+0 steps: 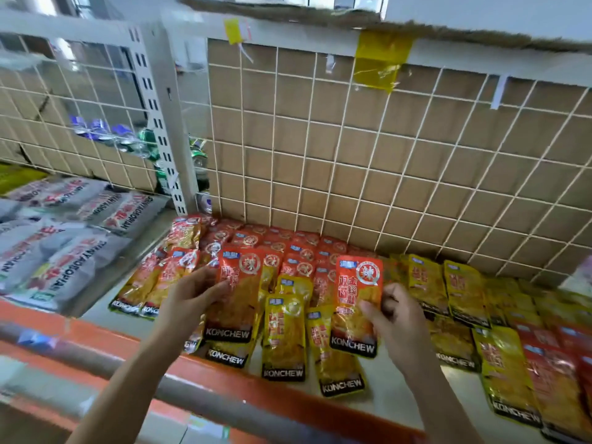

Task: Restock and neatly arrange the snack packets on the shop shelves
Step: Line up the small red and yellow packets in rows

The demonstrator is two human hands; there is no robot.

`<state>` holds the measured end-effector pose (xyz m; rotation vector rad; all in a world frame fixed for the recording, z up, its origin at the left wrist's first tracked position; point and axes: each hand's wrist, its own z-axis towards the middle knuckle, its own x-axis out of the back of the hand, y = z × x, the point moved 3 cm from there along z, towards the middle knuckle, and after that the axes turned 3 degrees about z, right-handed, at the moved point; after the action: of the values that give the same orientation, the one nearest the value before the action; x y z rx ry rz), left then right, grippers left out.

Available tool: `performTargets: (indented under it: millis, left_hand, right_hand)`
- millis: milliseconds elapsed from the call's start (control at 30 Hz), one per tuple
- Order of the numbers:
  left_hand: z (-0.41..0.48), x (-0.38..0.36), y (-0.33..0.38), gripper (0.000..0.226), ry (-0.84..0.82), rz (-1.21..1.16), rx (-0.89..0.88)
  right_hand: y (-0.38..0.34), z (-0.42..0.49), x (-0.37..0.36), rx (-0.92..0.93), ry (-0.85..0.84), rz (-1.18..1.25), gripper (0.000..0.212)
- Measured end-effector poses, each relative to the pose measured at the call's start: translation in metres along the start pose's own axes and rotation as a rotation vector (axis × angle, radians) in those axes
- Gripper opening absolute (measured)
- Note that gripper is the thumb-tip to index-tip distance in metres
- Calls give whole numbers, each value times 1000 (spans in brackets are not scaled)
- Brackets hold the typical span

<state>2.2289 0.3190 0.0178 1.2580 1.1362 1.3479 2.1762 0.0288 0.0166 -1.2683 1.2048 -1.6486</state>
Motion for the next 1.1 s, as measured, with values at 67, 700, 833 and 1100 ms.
performTargets:
  millis: [67, 700, 833, 1100]
  left_hand:
    - [9, 25, -8, 13, 36, -32, 29]
    - [65, 164, -72, 21, 59, 328, 51]
    - [67, 166, -77, 15, 72, 388, 38]
    - [66, 167, -79, 39, 89, 552, -32]
  right_hand:
    - [-8, 3, -24, 14, -7, -1, 14]
    - [-49, 9, -240, 41, -266, -80, 87]
    - [-59, 5, -265, 64, -309, -150, 85]
    - [-62, 5, -283, 205, -251, -510, 67]
